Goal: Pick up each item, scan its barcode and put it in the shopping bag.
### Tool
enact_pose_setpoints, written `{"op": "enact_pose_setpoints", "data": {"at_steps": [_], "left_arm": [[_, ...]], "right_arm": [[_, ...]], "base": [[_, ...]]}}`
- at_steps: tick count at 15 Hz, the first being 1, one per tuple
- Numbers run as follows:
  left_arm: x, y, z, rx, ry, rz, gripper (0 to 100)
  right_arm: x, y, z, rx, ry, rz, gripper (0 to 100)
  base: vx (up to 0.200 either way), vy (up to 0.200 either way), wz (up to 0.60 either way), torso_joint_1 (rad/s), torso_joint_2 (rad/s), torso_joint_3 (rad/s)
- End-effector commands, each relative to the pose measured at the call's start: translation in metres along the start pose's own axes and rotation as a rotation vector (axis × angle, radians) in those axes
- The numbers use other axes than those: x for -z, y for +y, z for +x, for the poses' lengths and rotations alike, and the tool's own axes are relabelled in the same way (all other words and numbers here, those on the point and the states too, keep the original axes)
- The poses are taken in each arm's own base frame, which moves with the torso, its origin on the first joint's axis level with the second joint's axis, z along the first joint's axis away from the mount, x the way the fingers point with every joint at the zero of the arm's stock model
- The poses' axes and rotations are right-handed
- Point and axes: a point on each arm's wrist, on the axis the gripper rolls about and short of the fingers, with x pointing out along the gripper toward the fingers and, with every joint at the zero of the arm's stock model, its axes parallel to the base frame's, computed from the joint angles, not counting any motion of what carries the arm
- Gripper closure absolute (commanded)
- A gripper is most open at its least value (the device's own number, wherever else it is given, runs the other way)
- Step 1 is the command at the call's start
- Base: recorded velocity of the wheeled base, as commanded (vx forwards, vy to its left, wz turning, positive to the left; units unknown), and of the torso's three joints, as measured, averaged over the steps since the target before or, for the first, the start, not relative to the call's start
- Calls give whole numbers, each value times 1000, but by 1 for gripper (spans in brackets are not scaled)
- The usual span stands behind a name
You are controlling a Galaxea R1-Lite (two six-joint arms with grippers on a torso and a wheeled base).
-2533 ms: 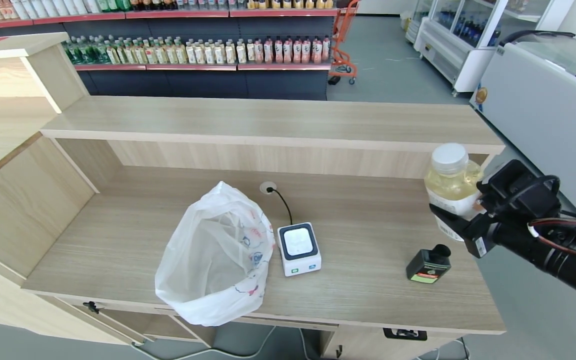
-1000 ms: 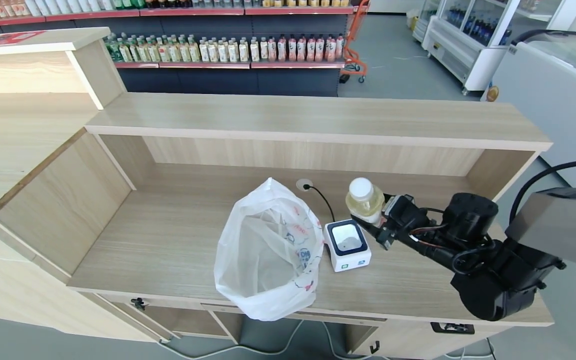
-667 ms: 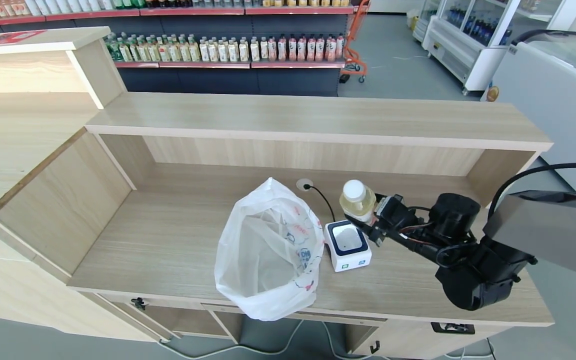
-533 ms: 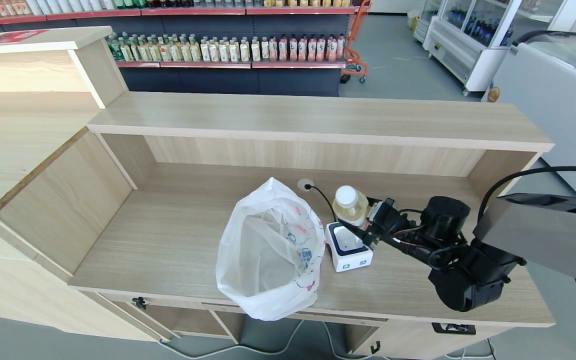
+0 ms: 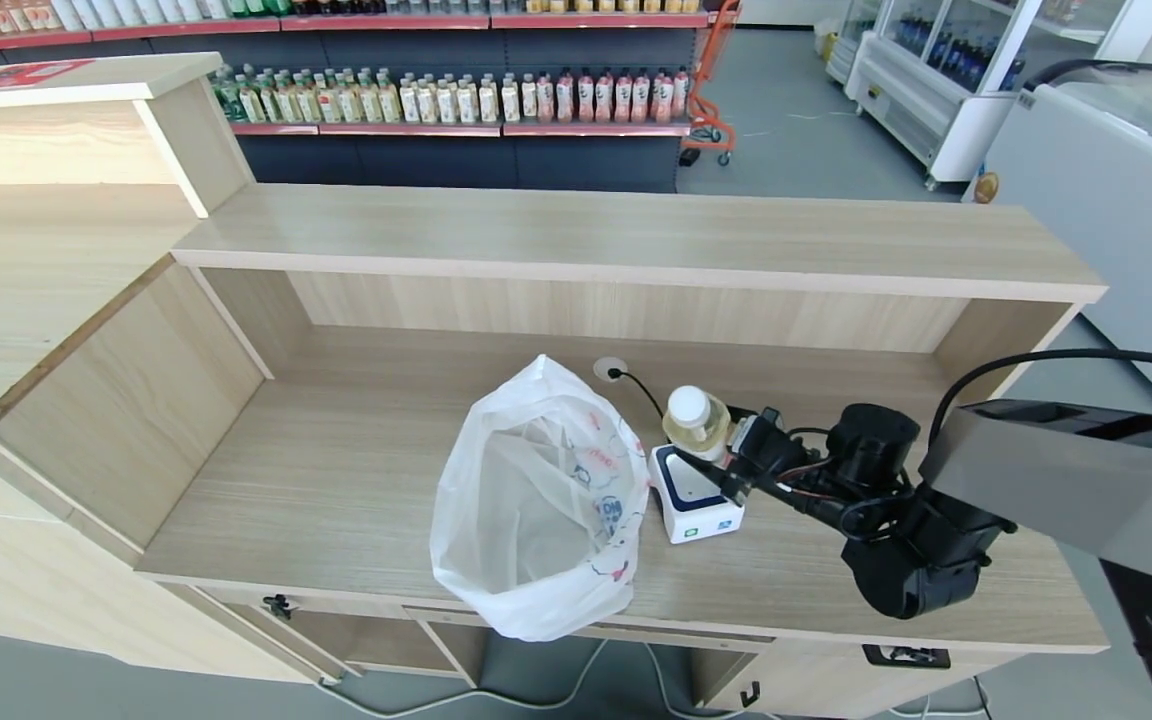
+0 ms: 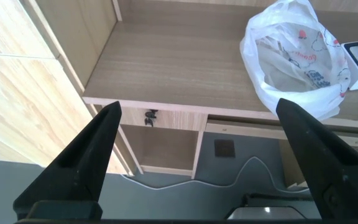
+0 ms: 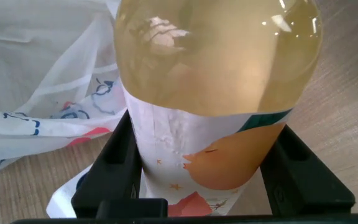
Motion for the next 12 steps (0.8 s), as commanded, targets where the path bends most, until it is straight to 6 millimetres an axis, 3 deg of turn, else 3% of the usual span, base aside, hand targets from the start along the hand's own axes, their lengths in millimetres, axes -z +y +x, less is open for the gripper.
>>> {"op": "enact_pose_setpoints", "data": {"at_steps": [1, 12], "left_arm": [[0, 0, 0, 0, 0, -1, 0], [0, 0, 0, 0, 0, -1, 0]], "right_arm": [[5, 4, 2, -7, 4, 5, 100], [16, 9, 4, -9, 16, -18, 100]], "base": [[0, 0, 0, 0, 0, 0], [0, 0, 0, 0, 0, 0]]}}
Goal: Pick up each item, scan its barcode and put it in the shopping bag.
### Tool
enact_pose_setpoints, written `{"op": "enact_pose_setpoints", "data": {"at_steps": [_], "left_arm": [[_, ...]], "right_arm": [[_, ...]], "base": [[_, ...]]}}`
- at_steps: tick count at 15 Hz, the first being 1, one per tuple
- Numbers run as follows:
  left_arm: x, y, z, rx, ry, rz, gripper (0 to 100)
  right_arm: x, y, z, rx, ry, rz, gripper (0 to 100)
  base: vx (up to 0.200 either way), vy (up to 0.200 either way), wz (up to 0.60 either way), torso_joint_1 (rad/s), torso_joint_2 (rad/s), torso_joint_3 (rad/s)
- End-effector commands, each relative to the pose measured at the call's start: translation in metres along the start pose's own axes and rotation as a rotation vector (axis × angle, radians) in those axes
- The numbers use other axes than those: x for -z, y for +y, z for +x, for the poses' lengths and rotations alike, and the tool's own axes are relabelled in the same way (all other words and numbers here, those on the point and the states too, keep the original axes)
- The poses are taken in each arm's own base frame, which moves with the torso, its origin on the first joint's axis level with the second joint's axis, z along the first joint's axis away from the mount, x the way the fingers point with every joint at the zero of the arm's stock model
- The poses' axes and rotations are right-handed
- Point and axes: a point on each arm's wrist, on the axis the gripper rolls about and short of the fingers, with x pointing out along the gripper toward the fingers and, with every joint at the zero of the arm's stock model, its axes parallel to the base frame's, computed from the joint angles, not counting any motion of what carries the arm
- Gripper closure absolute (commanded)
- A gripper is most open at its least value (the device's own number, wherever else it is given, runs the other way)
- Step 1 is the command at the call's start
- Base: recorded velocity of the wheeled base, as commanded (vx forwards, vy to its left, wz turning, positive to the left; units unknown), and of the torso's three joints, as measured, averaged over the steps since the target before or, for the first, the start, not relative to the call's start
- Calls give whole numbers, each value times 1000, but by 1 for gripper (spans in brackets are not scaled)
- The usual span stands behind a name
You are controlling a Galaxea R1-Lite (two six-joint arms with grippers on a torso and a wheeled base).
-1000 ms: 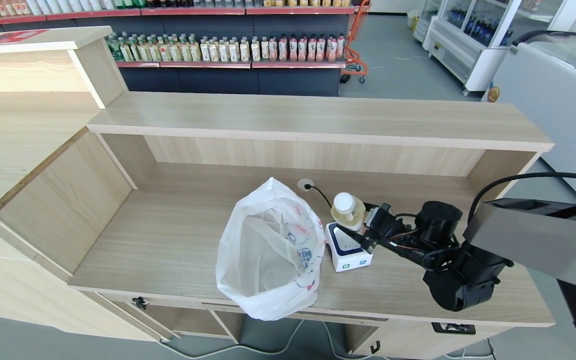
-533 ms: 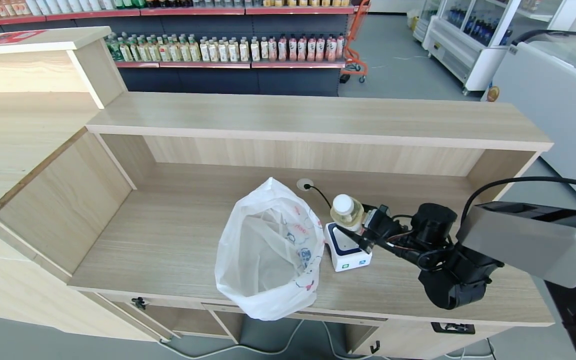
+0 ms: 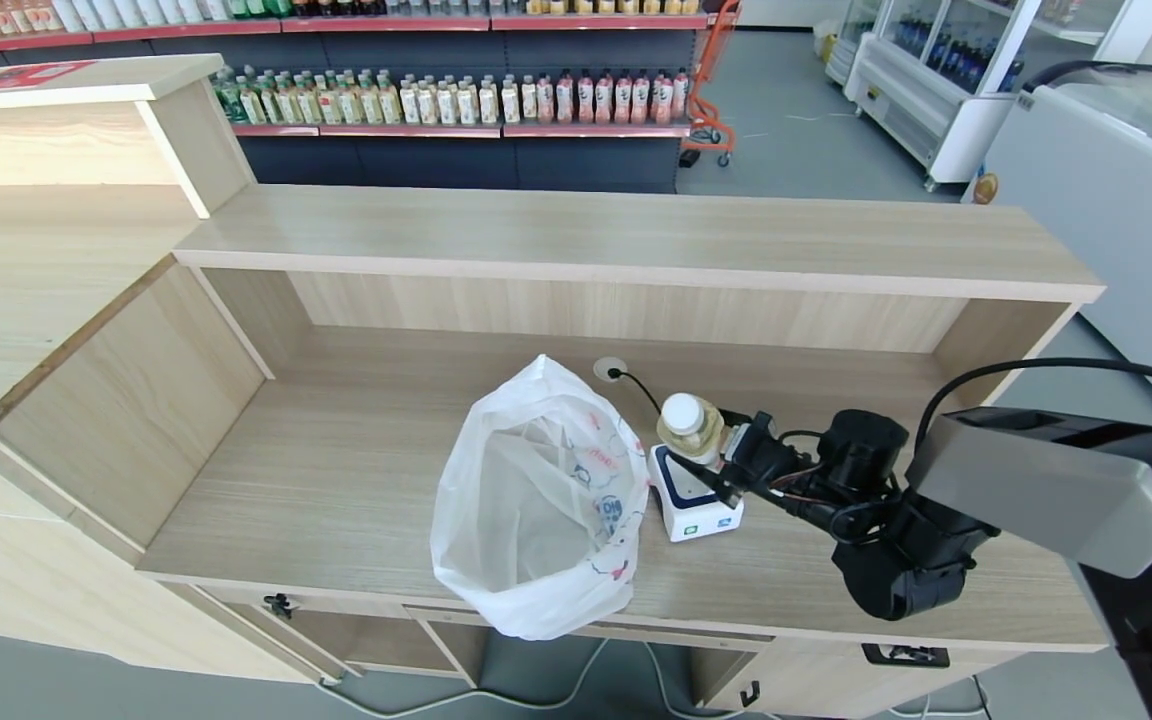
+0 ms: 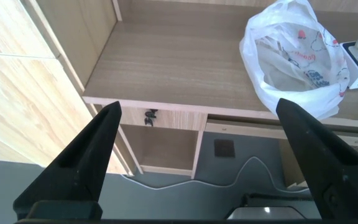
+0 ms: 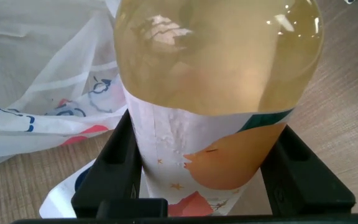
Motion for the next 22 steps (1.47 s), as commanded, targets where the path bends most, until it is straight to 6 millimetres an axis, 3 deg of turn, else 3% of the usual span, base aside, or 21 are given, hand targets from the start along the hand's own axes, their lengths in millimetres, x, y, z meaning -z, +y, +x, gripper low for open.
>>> {"op": "enact_pose_setpoints", "data": {"at_steps": [1, 5, 8, 11, 15, 22], "left_arm": [[0, 0, 0, 0, 0, -1, 0], [0, 0, 0, 0, 0, -1, 0], [0, 0, 0, 0, 0, -1, 0], [0, 0, 0, 0, 0, -1, 0], [0, 0, 0, 0, 0, -1, 0], [0, 0, 0, 0, 0, -1, 0]], "right_arm": [[2, 2, 1, -5, 6, 4, 100], [-6, -8, 0, 17, -13, 2, 100], [-49, -51, -8, 115, -89, 127, 100], [-89, -84, -35, 227, -90, 293, 100], [-116, -73, -70, 290, 64, 567, 100], [-125, -66, -92, 288, 97, 601, 100]], "base": [[0, 0, 0, 0, 0, 0], [0, 0, 0, 0, 0, 0], [0, 0, 0, 0, 0, 0], [0, 0, 0, 0, 0, 0], [0, 0, 0, 0, 0, 0], [0, 0, 0, 0, 0, 0]]}}
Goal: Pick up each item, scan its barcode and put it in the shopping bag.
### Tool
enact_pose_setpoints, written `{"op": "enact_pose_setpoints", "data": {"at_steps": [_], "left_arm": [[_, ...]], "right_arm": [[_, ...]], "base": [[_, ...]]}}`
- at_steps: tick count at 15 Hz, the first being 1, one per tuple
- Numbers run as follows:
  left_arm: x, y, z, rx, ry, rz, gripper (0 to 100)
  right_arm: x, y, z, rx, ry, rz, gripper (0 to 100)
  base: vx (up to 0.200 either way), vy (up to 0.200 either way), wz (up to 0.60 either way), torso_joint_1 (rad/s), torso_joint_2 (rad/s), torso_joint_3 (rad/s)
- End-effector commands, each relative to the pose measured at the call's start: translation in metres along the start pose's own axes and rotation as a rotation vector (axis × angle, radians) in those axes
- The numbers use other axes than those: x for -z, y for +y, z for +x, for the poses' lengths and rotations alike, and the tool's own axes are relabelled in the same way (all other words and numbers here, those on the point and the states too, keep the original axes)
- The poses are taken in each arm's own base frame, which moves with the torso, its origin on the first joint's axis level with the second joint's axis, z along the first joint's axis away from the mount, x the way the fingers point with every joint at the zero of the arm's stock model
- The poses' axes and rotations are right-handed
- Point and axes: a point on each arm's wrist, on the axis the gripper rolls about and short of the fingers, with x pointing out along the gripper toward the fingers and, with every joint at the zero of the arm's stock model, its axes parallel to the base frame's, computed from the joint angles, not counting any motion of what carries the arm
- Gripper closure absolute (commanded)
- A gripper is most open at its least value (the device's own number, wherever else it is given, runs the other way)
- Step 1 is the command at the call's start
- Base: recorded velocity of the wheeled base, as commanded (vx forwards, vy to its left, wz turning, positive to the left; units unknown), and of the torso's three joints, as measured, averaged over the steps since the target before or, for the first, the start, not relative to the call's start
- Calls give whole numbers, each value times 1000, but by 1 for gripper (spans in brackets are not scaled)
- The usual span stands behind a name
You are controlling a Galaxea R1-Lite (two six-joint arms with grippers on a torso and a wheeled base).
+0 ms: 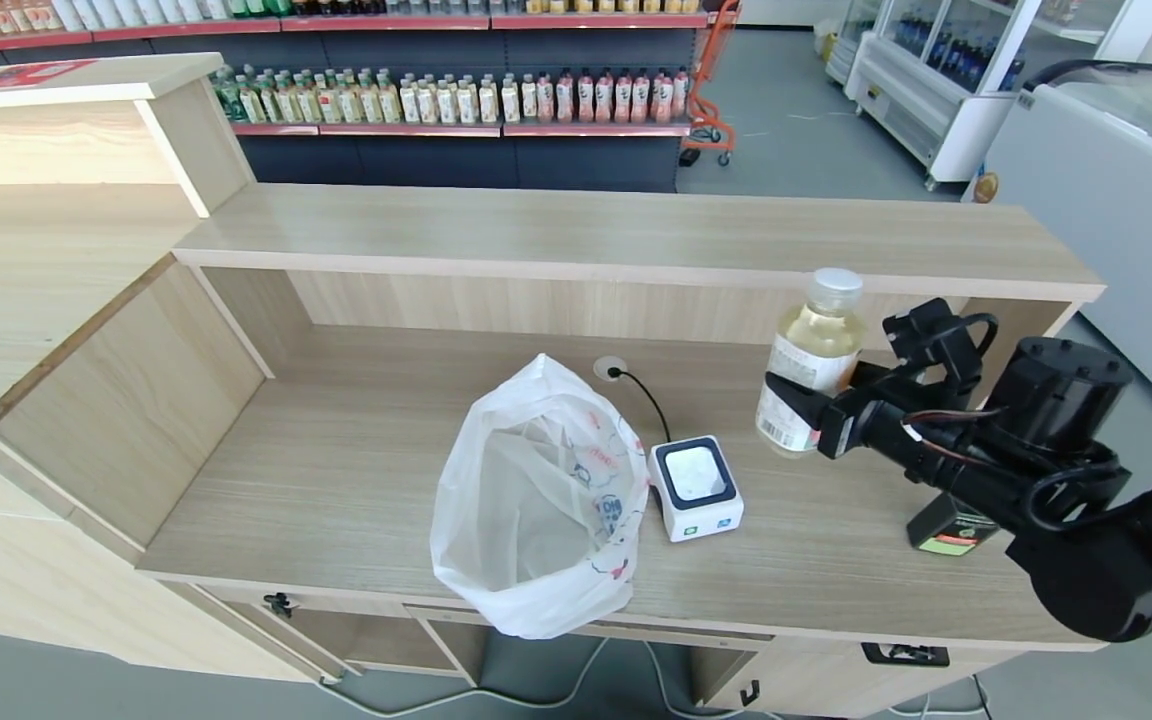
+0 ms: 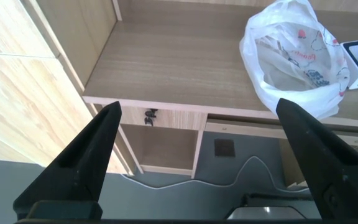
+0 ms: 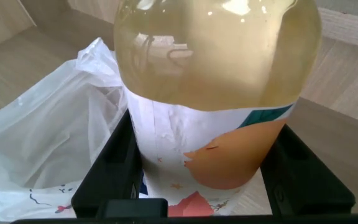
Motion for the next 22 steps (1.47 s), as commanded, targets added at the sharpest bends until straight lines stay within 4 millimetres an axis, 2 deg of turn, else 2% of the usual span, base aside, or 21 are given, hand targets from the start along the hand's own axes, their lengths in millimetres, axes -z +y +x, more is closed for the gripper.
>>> {"op": "enact_pose_setpoints", "data": {"at_steps": [1, 3, 5, 9, 11, 17, 22], "left_arm": [[0, 0, 0, 0, 0, 1, 0], [0, 0, 0, 0, 0, 1, 0], [0, 0, 0, 0, 0, 1, 0], [0, 0, 0, 0, -2, 3, 0], [0, 0, 0, 0, 0, 4, 0], [0, 0, 0, 0, 0, 3, 0], [0, 0, 0, 0, 0, 4, 0]], "right_arm": [[-6, 2, -4, -6, -14, -4, 100], [-2, 7, -3, -21, 13, 8, 100], [2, 12, -3, -39, 62, 72, 100], [3, 45, 9, -151, 79, 104, 100], [12, 68, 22, -218, 101, 118, 100], [86, 83, 43, -250, 201, 62, 100], [122, 102, 61, -291, 185, 19, 100]], "base": [[0, 0, 0, 0, 0, 0], [0, 0, 0, 0, 0, 0], [0, 200, 0, -2, 0, -2], [0, 200, 0, 8, 7, 0], [0, 200, 0, -7, -5, 7], [0, 0, 0, 0, 0, 0], [0, 0, 0, 0, 0, 0]]}}
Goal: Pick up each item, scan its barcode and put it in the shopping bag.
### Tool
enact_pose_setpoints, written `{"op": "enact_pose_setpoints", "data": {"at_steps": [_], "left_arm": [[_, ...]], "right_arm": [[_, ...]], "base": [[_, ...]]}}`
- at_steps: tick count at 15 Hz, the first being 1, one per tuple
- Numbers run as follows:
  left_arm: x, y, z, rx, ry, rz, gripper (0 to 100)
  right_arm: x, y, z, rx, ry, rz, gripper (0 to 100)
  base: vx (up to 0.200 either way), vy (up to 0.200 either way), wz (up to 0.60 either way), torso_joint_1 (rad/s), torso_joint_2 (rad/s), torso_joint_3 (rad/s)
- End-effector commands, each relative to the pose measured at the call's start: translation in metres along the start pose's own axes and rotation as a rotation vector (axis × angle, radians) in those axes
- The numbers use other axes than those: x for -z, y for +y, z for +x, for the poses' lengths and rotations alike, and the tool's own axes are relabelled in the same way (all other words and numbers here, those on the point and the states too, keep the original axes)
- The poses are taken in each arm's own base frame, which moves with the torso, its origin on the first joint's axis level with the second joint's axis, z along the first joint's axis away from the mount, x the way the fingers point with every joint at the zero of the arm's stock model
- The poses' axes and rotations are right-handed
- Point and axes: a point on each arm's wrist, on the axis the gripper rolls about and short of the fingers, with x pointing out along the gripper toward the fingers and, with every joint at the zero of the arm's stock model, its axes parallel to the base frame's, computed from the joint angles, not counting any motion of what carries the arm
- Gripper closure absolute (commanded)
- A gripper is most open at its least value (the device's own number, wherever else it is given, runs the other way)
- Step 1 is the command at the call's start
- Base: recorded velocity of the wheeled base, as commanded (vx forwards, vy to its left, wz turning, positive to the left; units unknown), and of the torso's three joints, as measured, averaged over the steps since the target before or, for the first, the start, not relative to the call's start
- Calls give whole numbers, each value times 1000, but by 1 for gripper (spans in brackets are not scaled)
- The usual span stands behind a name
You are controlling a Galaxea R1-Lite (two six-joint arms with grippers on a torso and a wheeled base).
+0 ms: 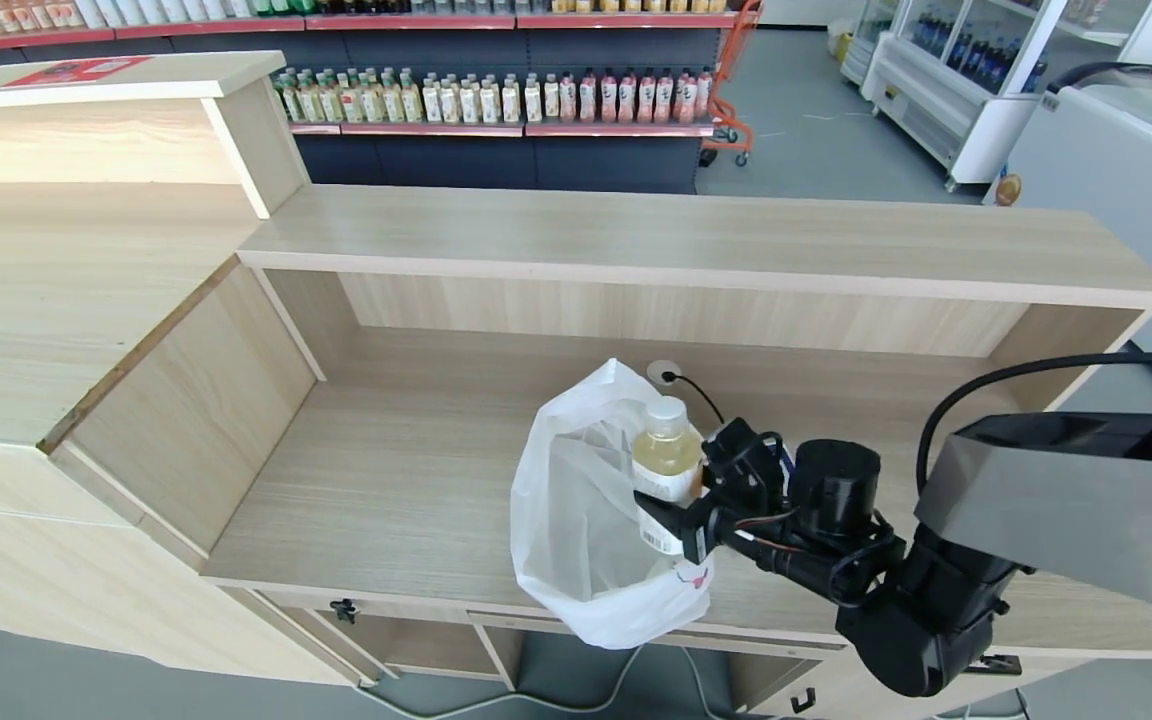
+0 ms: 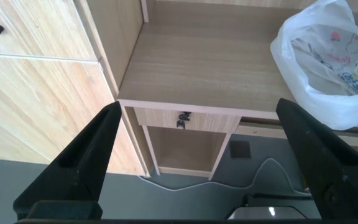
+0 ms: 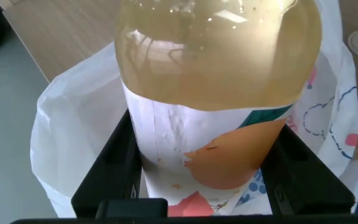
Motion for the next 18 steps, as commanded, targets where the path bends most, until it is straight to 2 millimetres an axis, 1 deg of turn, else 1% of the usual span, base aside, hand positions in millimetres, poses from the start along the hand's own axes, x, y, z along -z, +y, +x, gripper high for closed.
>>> {"op": "enact_pose_setpoints", "data": {"at_steps": [1, 4, 5, 7, 11, 14, 18], "left_arm": [[0, 0, 0, 0, -2, 0, 0], [0, 0, 0, 0, -2, 0, 0], [0, 0, 0, 0, -2, 0, 0], [-1, 0, 0, 2, -3, 0, 0], [0, 0, 0, 0, 0, -1, 0], [0, 0, 0, 0, 0, 0, 0], [0, 0, 0, 0, 0, -1, 0]], "right_arm": [[30, 9, 17, -28, 27, -6, 100], [45, 19, 25, -49, 22, -21, 100], [50, 19, 29, -49, 21, -46, 100], [55, 17, 43, -44, -11, -92, 100], [62, 13, 64, -28, -59, -122, 100], [68, 12, 70, -26, -65, -137, 100], [79, 15, 70, -30, -41, -154, 100]], "base": [[0, 0, 0, 0, 0, 0], [0, 0, 0, 0, 0, 0], [0, 0, 0, 0, 0, 0], [0, 0, 0, 0, 0, 0], [0, 0, 0, 0, 0, 0], [0, 0, 0, 0, 0, 0], [0, 0, 0, 0, 0, 0]]}}
